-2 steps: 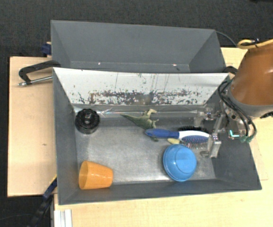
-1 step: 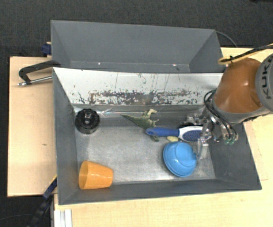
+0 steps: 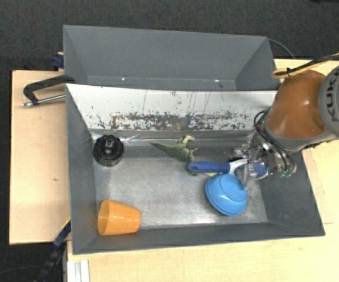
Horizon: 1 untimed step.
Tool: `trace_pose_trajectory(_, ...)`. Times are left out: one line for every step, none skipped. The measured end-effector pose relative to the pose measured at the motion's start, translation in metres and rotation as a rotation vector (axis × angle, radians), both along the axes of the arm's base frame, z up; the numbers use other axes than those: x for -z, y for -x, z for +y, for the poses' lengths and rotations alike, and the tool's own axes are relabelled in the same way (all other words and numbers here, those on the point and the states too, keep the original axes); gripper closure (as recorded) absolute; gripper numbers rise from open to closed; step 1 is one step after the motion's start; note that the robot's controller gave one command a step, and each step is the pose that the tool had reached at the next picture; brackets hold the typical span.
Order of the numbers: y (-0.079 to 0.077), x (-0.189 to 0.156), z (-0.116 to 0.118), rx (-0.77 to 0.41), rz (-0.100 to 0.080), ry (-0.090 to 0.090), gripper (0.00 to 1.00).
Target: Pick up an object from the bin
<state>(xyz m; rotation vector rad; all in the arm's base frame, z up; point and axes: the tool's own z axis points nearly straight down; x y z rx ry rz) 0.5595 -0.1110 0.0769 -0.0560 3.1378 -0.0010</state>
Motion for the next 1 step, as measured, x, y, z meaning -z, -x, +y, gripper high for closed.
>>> trace_pose_trajectory(0.0018,-0.1115,0.0013,0.036,-0.01,0.001,1.0)
